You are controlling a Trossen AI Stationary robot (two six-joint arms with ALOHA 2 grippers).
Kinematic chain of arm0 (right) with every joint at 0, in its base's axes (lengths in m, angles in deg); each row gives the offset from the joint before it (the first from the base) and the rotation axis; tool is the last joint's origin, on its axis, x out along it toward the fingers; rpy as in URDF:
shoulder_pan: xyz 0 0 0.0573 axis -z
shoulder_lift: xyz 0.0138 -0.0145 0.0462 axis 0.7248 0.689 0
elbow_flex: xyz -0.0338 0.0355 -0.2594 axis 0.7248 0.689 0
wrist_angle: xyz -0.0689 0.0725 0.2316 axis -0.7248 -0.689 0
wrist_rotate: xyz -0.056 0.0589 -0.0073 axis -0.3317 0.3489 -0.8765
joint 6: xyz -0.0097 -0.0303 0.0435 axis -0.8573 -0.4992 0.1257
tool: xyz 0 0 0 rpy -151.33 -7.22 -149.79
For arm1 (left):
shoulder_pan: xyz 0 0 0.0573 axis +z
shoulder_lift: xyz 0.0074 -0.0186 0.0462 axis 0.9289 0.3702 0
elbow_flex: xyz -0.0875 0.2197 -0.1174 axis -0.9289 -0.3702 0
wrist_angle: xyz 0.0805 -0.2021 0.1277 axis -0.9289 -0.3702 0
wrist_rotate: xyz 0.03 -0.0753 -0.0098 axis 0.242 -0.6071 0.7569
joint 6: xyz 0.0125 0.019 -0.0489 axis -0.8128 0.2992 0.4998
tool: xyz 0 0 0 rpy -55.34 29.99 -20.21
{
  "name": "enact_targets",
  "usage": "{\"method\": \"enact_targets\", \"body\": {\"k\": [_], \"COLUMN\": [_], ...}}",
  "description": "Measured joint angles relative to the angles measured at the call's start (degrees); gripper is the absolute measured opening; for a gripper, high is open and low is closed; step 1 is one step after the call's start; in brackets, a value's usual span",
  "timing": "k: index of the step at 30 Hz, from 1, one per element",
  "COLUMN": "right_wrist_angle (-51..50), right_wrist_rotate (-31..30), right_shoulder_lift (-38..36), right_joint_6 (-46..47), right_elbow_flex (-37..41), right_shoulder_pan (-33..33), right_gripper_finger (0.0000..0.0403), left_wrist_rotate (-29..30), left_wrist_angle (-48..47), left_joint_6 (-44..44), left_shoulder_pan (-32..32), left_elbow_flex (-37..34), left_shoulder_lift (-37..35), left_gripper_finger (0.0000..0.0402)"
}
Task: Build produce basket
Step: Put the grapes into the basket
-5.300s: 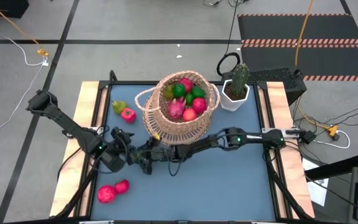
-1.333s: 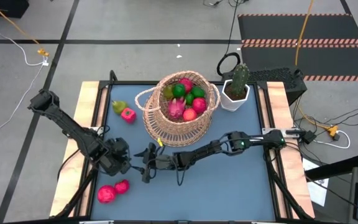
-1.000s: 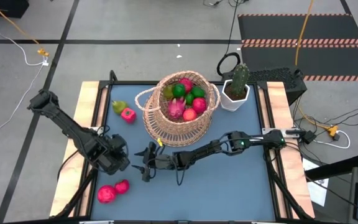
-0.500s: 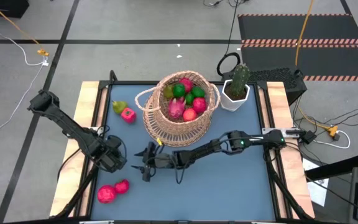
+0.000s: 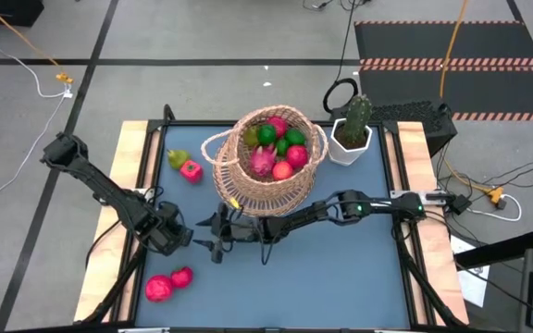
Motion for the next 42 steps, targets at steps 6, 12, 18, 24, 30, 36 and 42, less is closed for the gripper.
{"method": "enact_targets", "body": {"k": [6,12,18,24,30,36,42], "right_wrist_angle": [-0.5,-0.5,-1.1,-3.7,-2.9,-1.6,0.2], "right_wrist_rotate": [2.8,2.9,2.8,2.8,2.7,2.6,2.3], "right_shoulder_lift": [0.0,0.0,0.0,0.0,0.0,-0.1,-0.1], "right_joint_6": [3.8,3.1,2.1,1.8,1.3,1.4,3.3], "right_elbow_flex": [0.0,0.0,0.0,0.0,0.0,0.0,0.0], "right_shoulder_pan": [0.8,0.6,1.2,1.4,1.6,1.9,1.9], "right_gripper_finger": [0.0249,0.0249,0.0249,0.0249,0.0249,0.0249,0.0249], "left_wrist_rotate": [1.2,3.1,10.8,12.5,25.0,30.0,32.4], "left_wrist_angle": [2.2,1.6,3.4,5.4,11.7,17.9,23.6], "left_joint_6": [-4.2,-3.8,-4.2,-7.3,-20.1,-32.6,-43.9], "left_shoulder_pan": [0.1,-0.1,-0.3,-0.1,-0.1,1.7,3.7], "left_elbow_flex": [0.2,0.3,-0.2,0.3,6.2,11.6,11.9], "left_shoulder_lift": [0.6,0.7,0.9,0.9,0.9,0.8,1.0], "left_gripper_finger": [0.0258,0.0231,0.0201,0.0162,0.0135,0.0114,0.0108]}}
